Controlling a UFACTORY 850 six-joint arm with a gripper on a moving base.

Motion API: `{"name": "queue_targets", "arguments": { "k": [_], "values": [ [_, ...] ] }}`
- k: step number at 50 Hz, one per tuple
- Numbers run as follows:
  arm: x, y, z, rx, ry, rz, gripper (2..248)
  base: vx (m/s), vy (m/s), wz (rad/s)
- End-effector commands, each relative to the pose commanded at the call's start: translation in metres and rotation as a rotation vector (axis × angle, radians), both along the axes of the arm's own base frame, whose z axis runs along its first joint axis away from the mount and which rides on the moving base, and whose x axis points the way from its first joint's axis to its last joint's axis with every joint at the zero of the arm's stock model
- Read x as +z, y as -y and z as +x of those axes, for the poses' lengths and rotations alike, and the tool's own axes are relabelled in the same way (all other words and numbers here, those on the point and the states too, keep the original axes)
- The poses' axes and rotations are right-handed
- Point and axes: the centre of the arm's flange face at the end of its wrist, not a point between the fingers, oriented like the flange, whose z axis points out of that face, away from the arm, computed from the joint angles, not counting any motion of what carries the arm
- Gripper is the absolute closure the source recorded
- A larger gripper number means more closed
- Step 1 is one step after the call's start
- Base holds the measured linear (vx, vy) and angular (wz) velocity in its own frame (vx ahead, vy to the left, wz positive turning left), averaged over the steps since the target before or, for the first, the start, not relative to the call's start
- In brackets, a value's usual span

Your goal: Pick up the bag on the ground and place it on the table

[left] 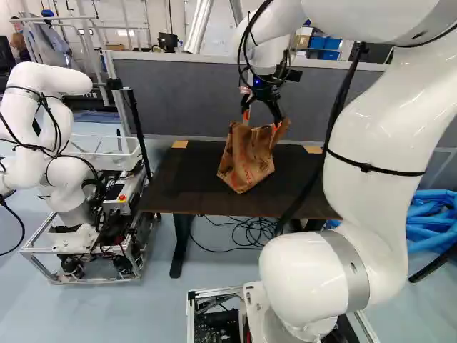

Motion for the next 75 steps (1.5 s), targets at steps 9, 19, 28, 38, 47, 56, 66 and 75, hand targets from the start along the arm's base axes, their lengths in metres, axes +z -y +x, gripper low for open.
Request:
{"name": "queue_targets", "arguments": {
  "k": [9,19,28,38,47,56,66,75],
  "values": [
    [0.013,0.000,-0.007,-0.001,0.021,0.000,3,0.000,0.000,0.000],
    [0.028,0.000,-0.013,-0.001,0.050,-0.001,3,0.000,0.000,0.000],
    [0.041,0.000,-0.019,-0.001,0.076,-0.001,3,0.000,0.000,0.000],
    [0.056,0.000,-0.026,-0.001,0.105,-0.001,3,0.000,0.000,0.000],
    [0.067,0.000,-0.031,-0.001,0.128,-0.001,3,0.000,0.000,0.000],
    [0.070,0.000,-0.032,-0.001,0.134,-0.001,3,0.000,0.000,0.000],
    [0.070,0.000,-0.032,-0.001,0.134,-0.001,3,0.000,0.000,0.000],
    [0.070,0.000,-0.032,-0.001,0.134,-0.001,3,-0.051,0.000,0.006]
  ]
}}
